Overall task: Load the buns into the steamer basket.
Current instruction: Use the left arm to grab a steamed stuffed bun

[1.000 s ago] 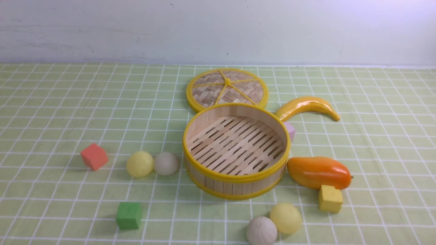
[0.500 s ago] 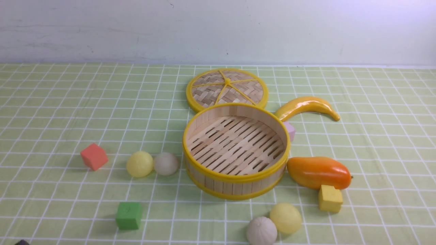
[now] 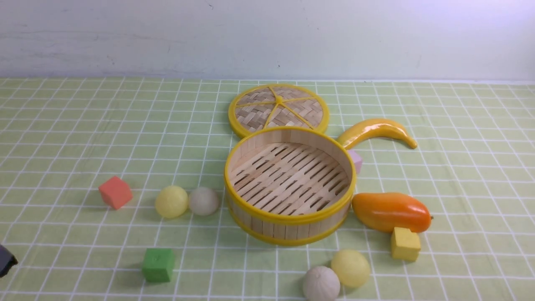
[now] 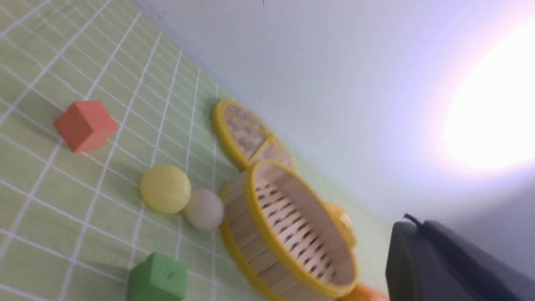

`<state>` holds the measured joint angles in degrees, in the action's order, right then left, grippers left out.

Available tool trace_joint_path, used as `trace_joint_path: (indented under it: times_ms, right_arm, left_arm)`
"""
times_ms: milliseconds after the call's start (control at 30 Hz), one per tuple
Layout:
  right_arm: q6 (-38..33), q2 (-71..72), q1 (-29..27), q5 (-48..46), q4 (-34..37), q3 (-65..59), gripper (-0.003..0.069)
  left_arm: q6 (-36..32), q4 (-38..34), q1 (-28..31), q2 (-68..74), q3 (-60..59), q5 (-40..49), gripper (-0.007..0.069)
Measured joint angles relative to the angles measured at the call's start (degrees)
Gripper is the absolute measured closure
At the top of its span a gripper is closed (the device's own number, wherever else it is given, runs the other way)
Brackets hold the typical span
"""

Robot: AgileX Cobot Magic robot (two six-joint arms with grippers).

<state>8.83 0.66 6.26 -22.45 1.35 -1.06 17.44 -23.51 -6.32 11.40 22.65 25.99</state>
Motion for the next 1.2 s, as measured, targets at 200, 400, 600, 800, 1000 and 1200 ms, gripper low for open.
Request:
trace_joint_path:
  times_ms: [200, 400, 600, 800, 1000, 1200]
  right_arm:
    - [0.0, 0.0, 0.0, 0.0, 0.0, 0.0, 0.042]
    - [0.0, 0.0, 0.0, 0.0, 0.0, 0.0, 0.042]
    - [0.0, 0.0, 0.0, 0.0, 0.0, 0.0, 0.042]
    - [0.0, 0.0, 0.0, 0.0, 0.0, 0.0, 0.042]
    - [0.0, 0.0, 0.0, 0.0, 0.0, 0.0, 0.042]
    - [0.0, 0.0, 0.0, 0.0, 0.0, 0.0, 0.042]
  left_arm:
    - [-8.06, 8.92, 0.0, 27.34, 21.24, 30.85, 0.0638]
    - [-13.61, 11.17, 0.0, 52.89, 32.86, 34.86, 0.0638]
    - [-20.28, 6.71, -4.43, 64.79, 38.14, 31.01, 0.0638]
    - [-21.94, 7.69, -4.96, 73.97, 43.67, 26.89, 0.0638]
    - [-24.92, 9.16, -4.96, 84.35, 49.27, 24.09, 0.0572]
    - [-25.07, 9.63, -4.96, 90.28, 50.32, 18.34, 0.0376]
